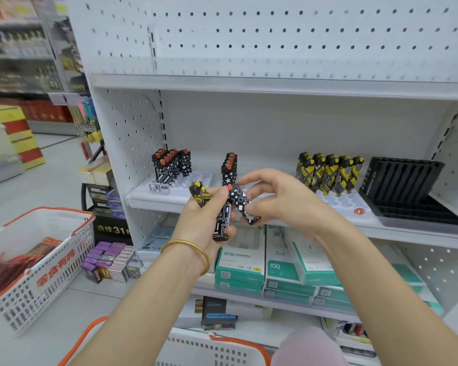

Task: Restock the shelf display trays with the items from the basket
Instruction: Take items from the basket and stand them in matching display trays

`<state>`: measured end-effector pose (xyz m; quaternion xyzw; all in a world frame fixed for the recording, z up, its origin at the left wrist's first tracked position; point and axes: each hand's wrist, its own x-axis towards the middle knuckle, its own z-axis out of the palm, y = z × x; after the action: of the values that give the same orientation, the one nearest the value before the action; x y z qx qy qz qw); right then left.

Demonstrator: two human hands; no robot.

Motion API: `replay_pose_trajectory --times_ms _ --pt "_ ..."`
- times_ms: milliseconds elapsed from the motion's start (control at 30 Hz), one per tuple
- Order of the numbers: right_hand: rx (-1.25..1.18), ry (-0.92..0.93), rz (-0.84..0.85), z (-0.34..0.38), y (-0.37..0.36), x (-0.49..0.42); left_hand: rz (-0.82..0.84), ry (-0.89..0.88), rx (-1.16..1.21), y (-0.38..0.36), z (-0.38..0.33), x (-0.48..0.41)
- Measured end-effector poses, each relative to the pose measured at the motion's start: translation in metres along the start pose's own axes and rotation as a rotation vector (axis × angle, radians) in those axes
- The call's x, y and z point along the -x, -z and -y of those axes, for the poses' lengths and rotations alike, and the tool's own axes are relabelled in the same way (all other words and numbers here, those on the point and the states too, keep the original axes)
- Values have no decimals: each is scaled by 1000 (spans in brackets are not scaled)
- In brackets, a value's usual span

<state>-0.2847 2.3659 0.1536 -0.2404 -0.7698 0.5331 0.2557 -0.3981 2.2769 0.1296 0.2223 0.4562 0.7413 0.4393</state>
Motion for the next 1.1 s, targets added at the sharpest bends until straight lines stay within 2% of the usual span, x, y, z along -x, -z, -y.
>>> replay_pose_trajectory --times_ms 133,300,500,700,833,1100 --pt "82 41 63 6 -12 -4 13 26 9 9 -3 -2" --pt "50 81 59 17 -22 -14 -21 84 40 25 -12 -1" --pt "182 201 -50 30 -35 -35 -31 129 64 44 -22 0" --pt "523 389 -184 47 -51 -87 -18 110 48 51 -29 -3" --pt "743 362 -168 43 -57 -133 -20 134 74 59 -32 -6" --pt "891 295 -152 38 -70 -166 2 144 66 72 -34 -9"
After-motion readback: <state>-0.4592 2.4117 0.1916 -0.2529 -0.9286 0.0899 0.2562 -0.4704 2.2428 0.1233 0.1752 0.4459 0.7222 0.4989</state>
